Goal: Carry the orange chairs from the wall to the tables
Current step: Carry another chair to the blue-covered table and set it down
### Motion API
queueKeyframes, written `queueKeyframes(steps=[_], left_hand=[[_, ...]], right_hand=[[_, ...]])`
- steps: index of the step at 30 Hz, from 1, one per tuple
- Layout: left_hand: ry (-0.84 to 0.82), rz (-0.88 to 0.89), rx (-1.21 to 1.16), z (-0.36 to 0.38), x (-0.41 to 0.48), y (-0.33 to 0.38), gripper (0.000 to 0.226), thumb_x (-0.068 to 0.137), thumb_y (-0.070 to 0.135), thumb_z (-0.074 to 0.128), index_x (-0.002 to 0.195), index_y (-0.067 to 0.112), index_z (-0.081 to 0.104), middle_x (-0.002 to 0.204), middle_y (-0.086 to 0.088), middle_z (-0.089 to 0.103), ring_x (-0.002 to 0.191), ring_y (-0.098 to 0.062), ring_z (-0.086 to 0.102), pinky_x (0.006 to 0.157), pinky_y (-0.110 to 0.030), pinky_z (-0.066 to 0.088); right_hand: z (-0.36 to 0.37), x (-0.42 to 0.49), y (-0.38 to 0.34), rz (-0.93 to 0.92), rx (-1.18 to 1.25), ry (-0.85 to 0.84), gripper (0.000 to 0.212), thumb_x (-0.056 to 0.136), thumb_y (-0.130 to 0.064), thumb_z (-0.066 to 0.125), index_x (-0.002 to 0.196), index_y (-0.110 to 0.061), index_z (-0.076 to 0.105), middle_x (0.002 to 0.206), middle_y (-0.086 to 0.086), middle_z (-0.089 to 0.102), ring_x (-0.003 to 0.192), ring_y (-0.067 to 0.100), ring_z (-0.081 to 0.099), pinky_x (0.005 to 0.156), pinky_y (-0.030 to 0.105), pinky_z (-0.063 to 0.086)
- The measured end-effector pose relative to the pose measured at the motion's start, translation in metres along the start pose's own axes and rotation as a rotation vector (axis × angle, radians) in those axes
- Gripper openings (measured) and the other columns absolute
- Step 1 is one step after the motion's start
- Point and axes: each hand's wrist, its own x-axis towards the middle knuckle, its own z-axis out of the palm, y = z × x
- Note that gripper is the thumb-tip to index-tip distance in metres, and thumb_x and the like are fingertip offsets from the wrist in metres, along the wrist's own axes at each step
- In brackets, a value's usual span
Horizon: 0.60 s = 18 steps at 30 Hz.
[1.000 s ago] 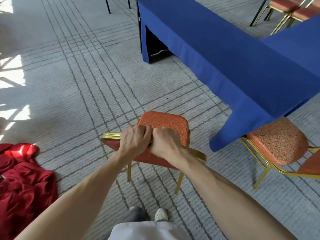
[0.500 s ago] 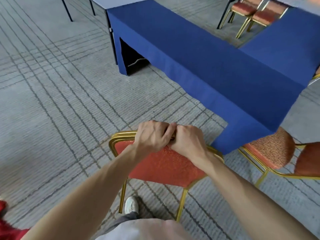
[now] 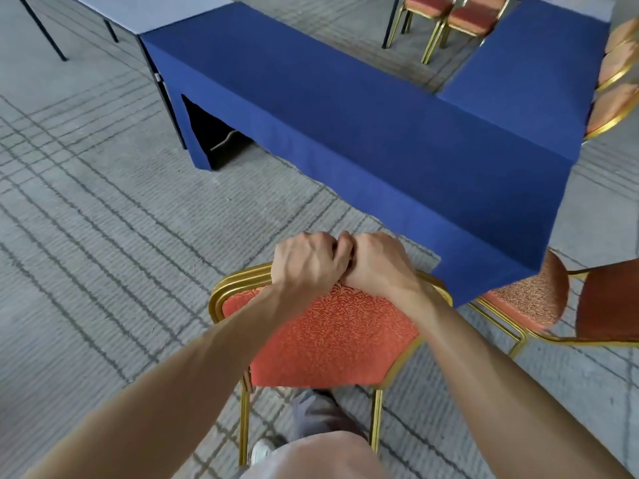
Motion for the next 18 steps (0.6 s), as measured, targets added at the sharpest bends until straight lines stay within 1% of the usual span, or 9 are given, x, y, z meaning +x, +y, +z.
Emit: queueKeyframes(steps=[3, 5, 6, 8, 10, 11, 14, 16, 18], left_hand=[[-0.055, -0.004, -0.01, 0.002, 0.042, -0.001, 0.04, 0.104, 0.036, 0.035, 0.065, 0.023, 0.036, 0.076, -0.008, 0.063, 0.08, -0.034, 0.062, 0.07, -0.042, 0.05], [-0.089, -0.004, 0.03, 0.005, 0.074, -0.005, 0.038, 0.103, 0.037, 0.032, 0.072, 0.022, 0.046, 0.087, -0.009, 0.067, 0.088, -0.035, 0.061, 0.067, -0.04, 0.044], [-0.105, -0.015, 0.044, 0.007, 0.088, -0.007, 0.039, 0.103, 0.038, 0.031, 0.076, 0.02, 0.051, 0.09, -0.009, 0.068, 0.091, -0.035, 0.061, 0.066, -0.039, 0.04], [-0.156, -0.007, 0.043, 0.007, 0.114, -0.007, 0.038, 0.104, 0.035, 0.03, 0.085, 0.017, 0.058, 0.097, -0.01, 0.067, 0.095, -0.037, 0.06, 0.07, -0.04, 0.043], [-0.179, -0.022, 0.019, 0.006, 0.135, -0.004, 0.036, 0.105, 0.032, 0.032, 0.088, 0.014, 0.058, 0.102, -0.013, 0.067, 0.098, -0.039, 0.06, 0.077, -0.043, 0.047], [-0.177, -0.011, 0.054, 0.008, 0.139, -0.006, 0.035, 0.105, 0.031, 0.033, 0.092, 0.013, 0.059, 0.102, -0.013, 0.066, 0.098, -0.039, 0.06, 0.074, -0.043, 0.046], [-0.127, 0.218, 0.248, 0.021, 0.16, -0.004, 0.028, 0.104, 0.028, 0.034, 0.105, 0.014, 0.059, 0.099, -0.011, 0.064, 0.092, -0.039, 0.063, 0.062, -0.038, 0.038], [-0.125, 0.341, 0.265, 0.024, 0.175, 0.004, 0.026, 0.103, 0.026, 0.036, 0.108, 0.012, 0.058, 0.1, -0.011, 0.064, 0.09, -0.039, 0.064, 0.061, -0.036, 0.039], [-0.138, 0.438, 0.279, 0.026, 0.188, 0.014, 0.024, 0.102, 0.024, 0.037, 0.106, 0.011, 0.057, 0.097, -0.011, 0.062, 0.088, -0.037, 0.064, 0.061, -0.034, 0.039]], right_hand=[[-0.006, 0.037, 0.014, 0.004, -0.03, -0.056, 0.018, 0.079, -0.042, 0.057, 0.077, -0.025, 0.052, 0.083, 0.006, 0.07, 0.084, 0.033, 0.065, 0.062, 0.031, 0.037], [-0.013, 0.068, 0.024, 0.026, -0.013, -0.093, 0.02, 0.079, -0.044, 0.057, 0.079, -0.023, 0.058, 0.087, 0.007, 0.07, 0.087, 0.033, 0.065, 0.063, 0.03, 0.038], [-0.018, 0.081, 0.028, 0.035, 0.005, -0.113, 0.021, 0.079, -0.045, 0.057, 0.078, -0.024, 0.056, 0.087, 0.007, 0.069, 0.087, 0.033, 0.065, 0.063, 0.03, 0.038], [-0.027, 0.103, 0.033, 0.029, 0.033, -0.14, 0.023, 0.08, -0.046, 0.059, 0.077, -0.024, 0.052, 0.09, 0.006, 0.069, 0.087, 0.031, 0.064, 0.064, 0.03, 0.038], [-0.036, 0.118, 0.041, 0.031, 0.03, -0.157, 0.024, 0.083, -0.045, 0.061, 0.08, -0.023, 0.05, 0.09, 0.004, 0.067, 0.086, 0.03, 0.063, 0.064, 0.03, 0.036], [-0.037, 0.121, 0.043, 0.019, 0.025, -0.161, 0.024, 0.083, -0.044, 0.061, 0.08, -0.023, 0.05, 0.087, 0.003, 0.065, 0.085, 0.03, 0.063, 0.064, 0.03, 0.035], [-0.046, 0.128, 0.058, 0.06, 0.027, -0.184, 0.028, 0.083, -0.043, 0.058, 0.071, -0.025, 0.041, 0.069, -0.006, 0.048, 0.077, 0.027, 0.059, 0.064, 0.031, 0.035], [-0.053, 0.128, 0.069, 0.115, 0.027, -0.169, 0.033, 0.085, -0.042, 0.057, 0.066, -0.026, 0.035, 0.067, -0.007, 0.042, 0.074, 0.025, 0.053, 0.066, 0.032, 0.036], [-0.058, 0.126, 0.079, 0.168, 0.012, -0.136, 0.032, 0.085, -0.041, 0.055, 0.065, -0.025, 0.036, 0.068, -0.005, 0.043, 0.074, 0.027, 0.052, 0.066, 0.032, 0.036]])
